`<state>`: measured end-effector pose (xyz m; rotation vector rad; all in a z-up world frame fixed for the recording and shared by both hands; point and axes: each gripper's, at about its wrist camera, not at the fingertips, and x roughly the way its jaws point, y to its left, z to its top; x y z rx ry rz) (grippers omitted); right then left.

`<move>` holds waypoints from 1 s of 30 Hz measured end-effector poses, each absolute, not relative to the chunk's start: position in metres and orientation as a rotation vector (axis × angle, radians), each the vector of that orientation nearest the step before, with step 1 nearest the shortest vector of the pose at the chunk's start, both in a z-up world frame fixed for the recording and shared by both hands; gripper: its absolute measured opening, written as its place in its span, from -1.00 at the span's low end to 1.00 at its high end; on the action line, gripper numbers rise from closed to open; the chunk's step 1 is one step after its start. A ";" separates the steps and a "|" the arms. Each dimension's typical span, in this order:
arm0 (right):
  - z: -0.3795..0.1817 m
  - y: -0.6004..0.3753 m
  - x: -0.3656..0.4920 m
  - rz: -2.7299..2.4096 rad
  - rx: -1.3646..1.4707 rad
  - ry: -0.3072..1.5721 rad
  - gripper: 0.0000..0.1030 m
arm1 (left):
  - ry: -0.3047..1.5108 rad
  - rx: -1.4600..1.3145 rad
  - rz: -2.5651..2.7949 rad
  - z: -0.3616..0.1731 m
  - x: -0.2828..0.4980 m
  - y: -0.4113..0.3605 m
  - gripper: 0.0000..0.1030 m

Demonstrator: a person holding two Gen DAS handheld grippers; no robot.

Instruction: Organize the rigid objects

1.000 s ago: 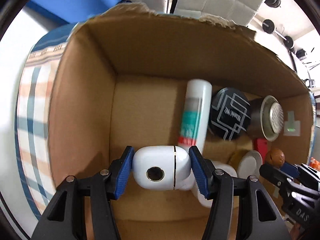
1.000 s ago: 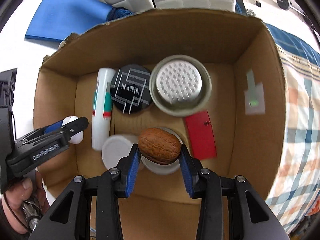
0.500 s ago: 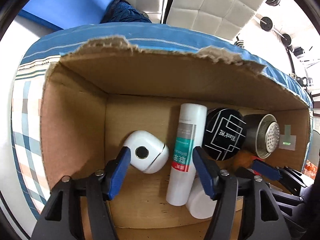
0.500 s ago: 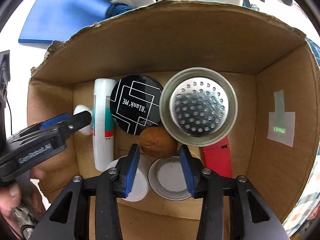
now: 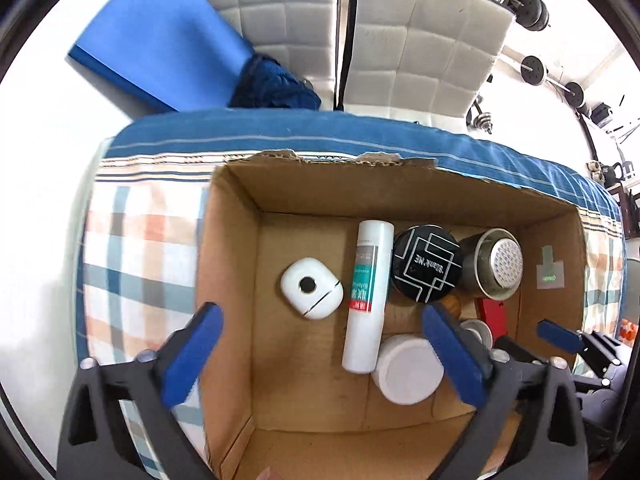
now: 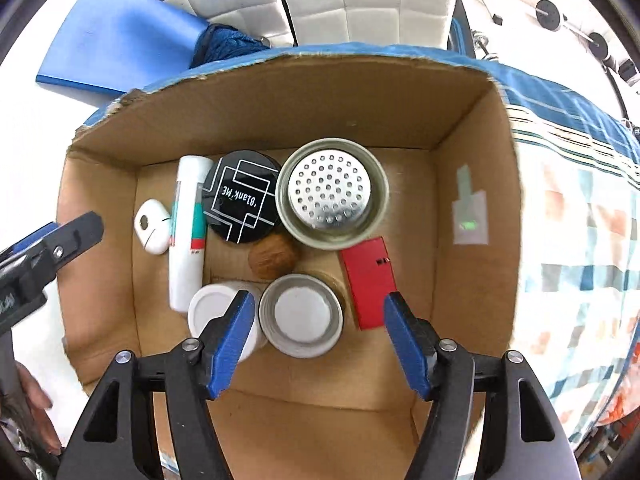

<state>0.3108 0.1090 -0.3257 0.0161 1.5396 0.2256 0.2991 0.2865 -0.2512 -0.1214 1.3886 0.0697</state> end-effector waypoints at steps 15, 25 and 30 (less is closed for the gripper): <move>-0.254 0.071 0.265 0.175 -0.030 1.418 1.00 | 1.274 -0.118 0.098 -0.196 0.233 0.263 1.00; -0.206 0.041 0.222 0.188 0.003 1.330 1.00 | 1.164 -0.086 0.098 -0.143 0.189 0.240 1.00; -0.156 0.024 0.190 0.201 0.007 1.238 1.00 | 1.090 -0.090 0.094 -0.103 0.163 0.234 1.00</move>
